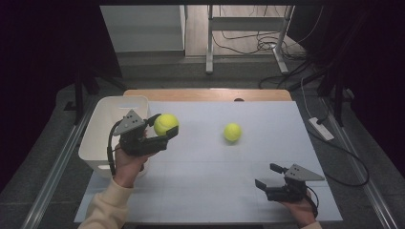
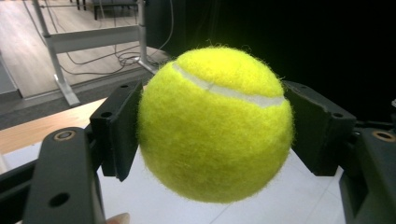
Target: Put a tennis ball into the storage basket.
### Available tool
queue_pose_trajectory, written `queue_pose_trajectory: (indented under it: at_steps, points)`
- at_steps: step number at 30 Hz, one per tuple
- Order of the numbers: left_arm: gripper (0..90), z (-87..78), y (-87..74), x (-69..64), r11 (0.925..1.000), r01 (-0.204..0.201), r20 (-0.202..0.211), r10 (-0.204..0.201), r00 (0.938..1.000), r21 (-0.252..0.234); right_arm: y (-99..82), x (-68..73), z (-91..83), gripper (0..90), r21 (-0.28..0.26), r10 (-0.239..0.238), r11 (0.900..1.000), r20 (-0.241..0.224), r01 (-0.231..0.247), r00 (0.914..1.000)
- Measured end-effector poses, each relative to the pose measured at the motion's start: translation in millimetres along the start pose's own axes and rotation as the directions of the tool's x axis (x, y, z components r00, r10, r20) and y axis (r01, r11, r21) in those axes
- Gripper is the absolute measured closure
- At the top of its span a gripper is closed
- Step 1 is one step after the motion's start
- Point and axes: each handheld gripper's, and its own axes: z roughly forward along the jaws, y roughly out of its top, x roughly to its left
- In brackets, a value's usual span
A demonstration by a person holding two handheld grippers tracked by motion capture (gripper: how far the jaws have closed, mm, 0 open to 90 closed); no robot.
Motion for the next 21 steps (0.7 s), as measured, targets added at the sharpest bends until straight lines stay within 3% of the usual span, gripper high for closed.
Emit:
queue_pose_trajectory:
  at_steps: [13,21]
  points:
    - [27.0,-3.3,5.5,21.6,0.9992,0.040,-0.041,-0.040,0.9984,0.000,0.1,-0.7,-0.1,12.2,-0.005,0.005,1.0000,0.004,-0.005,1.0000]
    - [27.0,-6.0,6.7,29.4,0.9991,0.043,-0.066,-0.043,0.9969,0.003,0.1,-0.6,-0.2,12.3,-0.005,0.005,1.0000,0.003,-0.005,1.0000]
